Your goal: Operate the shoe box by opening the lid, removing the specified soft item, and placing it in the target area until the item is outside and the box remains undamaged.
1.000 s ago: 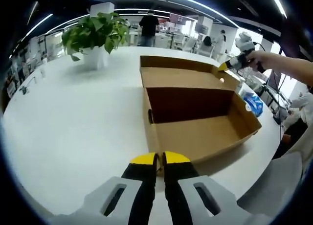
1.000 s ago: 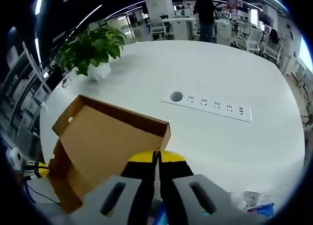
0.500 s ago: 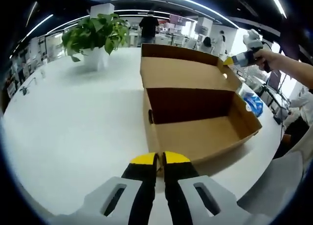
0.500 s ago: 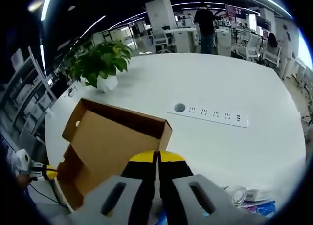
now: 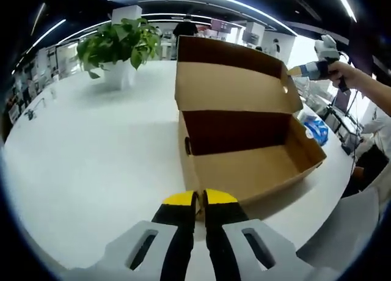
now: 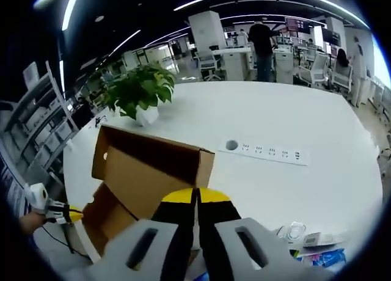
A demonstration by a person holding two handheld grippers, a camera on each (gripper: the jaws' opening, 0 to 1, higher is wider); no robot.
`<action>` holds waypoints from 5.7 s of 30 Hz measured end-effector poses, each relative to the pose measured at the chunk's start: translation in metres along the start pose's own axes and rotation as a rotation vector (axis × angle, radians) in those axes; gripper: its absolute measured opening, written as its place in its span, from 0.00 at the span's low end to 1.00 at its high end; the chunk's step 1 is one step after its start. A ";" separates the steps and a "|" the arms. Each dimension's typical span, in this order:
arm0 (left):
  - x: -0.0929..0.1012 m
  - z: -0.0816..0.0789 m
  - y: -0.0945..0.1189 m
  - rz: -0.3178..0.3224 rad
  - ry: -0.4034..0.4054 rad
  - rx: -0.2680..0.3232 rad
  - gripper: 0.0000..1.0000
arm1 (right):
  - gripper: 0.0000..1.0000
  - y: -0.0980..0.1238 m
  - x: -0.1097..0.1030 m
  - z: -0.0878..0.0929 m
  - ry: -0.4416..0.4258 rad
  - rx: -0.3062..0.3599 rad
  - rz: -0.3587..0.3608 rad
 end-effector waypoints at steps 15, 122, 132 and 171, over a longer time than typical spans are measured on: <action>0.000 0.000 0.001 0.005 -0.005 0.011 0.02 | 0.00 0.025 -0.017 0.009 0.041 0.078 -0.009; 0.024 -0.031 0.043 0.075 -0.283 0.175 0.27 | 0.35 0.065 -0.093 0.162 0.321 0.047 -0.158; 0.026 -0.016 0.039 0.086 -0.299 0.137 0.31 | 0.40 0.061 -0.095 0.175 0.302 0.012 -0.184; 0.024 0.020 0.008 0.131 -0.257 0.010 0.37 | 0.42 0.040 -0.091 0.211 0.217 -0.068 -0.191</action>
Point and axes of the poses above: the point that each gripper's makers call its tool centre point, and the gripper's own axes: y roughly backward along the fingers, x roughly to its right, z roughly out of its underside, the point moved 3 cm from there along y, roughly backward along the fingers, and after that the axes turned 7 degrees about -z, right-handed, at the moved point
